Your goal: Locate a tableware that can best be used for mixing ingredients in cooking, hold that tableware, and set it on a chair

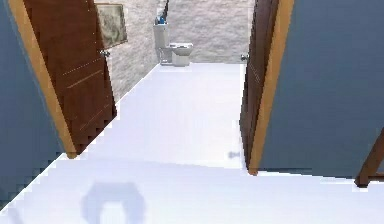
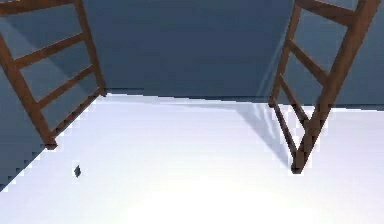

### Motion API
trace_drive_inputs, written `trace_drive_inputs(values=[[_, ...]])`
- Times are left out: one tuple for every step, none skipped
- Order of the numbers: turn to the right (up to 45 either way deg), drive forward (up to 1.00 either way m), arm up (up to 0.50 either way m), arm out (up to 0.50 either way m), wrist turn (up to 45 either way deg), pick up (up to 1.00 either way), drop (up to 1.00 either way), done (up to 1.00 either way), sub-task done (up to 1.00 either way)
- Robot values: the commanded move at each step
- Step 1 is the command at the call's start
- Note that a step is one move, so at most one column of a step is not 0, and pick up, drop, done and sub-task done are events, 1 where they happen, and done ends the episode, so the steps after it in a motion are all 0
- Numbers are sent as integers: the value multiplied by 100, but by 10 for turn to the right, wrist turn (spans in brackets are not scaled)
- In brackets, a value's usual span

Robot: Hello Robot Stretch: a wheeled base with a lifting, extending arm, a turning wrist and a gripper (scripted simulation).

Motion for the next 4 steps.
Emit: trace_drive_inputs(values=[[0, 100, 0, 0, 0, 0, 0, 0, 0], [0, 100, 0, 0, 0, 0, 0, 0, 0], [-120, 0, 0, 0, 0, 0, 0, 0, 0], [0, 20, 0, 0, 0, 0, 0, 0, 0]])
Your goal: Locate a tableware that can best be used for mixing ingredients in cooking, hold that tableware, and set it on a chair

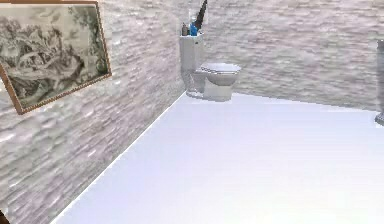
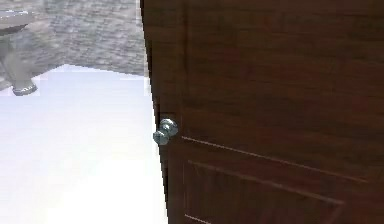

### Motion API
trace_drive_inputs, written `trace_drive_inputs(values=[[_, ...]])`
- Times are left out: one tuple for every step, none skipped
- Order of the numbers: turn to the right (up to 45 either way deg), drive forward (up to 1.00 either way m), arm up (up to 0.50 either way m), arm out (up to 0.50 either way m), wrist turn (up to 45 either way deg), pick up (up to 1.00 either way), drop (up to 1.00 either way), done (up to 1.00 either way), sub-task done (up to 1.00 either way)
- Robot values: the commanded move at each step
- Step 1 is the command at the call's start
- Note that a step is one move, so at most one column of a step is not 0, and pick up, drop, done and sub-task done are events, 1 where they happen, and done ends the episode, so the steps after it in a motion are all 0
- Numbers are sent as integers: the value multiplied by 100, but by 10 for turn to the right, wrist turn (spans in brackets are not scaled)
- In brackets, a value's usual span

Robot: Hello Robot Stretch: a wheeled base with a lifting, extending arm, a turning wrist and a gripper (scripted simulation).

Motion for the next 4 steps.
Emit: trace_drive_inputs(values=[[390, 0, 0, 0, 0, 0, 0, 0, 0], [0, 90, 0, 0, 0, 0, 0, 0, 0], [450, 0, 0, 0, 0, 0, 0, 0, 0], [240, 0, 0, 0, 0, 0, 0, 0, 0]])
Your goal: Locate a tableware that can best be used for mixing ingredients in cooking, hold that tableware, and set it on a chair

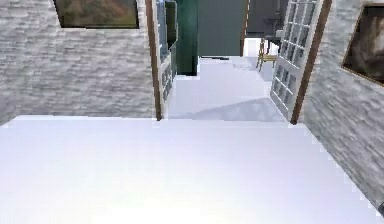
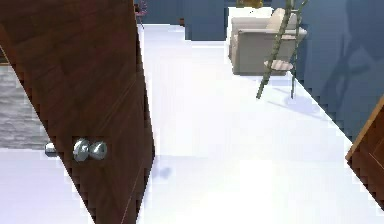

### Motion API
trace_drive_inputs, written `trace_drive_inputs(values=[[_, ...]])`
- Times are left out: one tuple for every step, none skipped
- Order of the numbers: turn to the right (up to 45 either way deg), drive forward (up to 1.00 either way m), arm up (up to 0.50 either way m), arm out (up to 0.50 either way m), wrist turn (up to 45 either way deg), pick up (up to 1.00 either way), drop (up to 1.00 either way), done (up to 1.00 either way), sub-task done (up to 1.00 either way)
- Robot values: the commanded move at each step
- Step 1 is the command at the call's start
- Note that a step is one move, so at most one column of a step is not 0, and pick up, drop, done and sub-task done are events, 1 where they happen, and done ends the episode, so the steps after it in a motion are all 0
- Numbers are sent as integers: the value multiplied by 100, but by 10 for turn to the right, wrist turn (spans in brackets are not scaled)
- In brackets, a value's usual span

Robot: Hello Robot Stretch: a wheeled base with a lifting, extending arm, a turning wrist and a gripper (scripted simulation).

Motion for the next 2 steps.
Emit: trace_drive_inputs(values=[[30, 0, 0, 0, 0, 0, 0, 0, 0], [0, 70, 0, 0, 0, 0, 0, 0, 0]])
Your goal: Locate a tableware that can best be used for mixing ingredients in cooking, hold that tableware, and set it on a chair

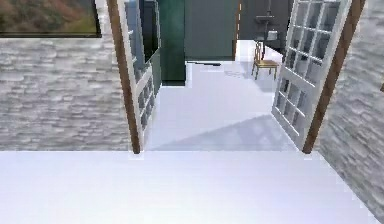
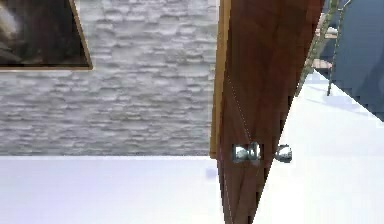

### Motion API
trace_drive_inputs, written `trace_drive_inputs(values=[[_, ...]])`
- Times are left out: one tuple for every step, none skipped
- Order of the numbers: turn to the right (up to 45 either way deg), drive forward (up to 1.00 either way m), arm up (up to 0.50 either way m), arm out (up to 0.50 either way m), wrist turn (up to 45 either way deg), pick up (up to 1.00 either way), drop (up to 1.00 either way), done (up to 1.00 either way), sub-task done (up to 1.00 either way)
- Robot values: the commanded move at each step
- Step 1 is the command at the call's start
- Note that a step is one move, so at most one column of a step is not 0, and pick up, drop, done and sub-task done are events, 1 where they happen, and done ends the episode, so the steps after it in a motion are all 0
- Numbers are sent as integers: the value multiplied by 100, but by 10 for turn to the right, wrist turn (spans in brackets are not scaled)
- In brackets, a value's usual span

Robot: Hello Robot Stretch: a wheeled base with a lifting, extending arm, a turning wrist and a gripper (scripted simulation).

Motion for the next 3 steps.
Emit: trace_drive_inputs(values=[[90, 0, 0, 0, 0, 0, 0, 0, 0], [0, 100, 0, 0, 0, 0, 0, 0, 0], [0, 100, 0, 0, 0, 0, 0, 0, 0]])
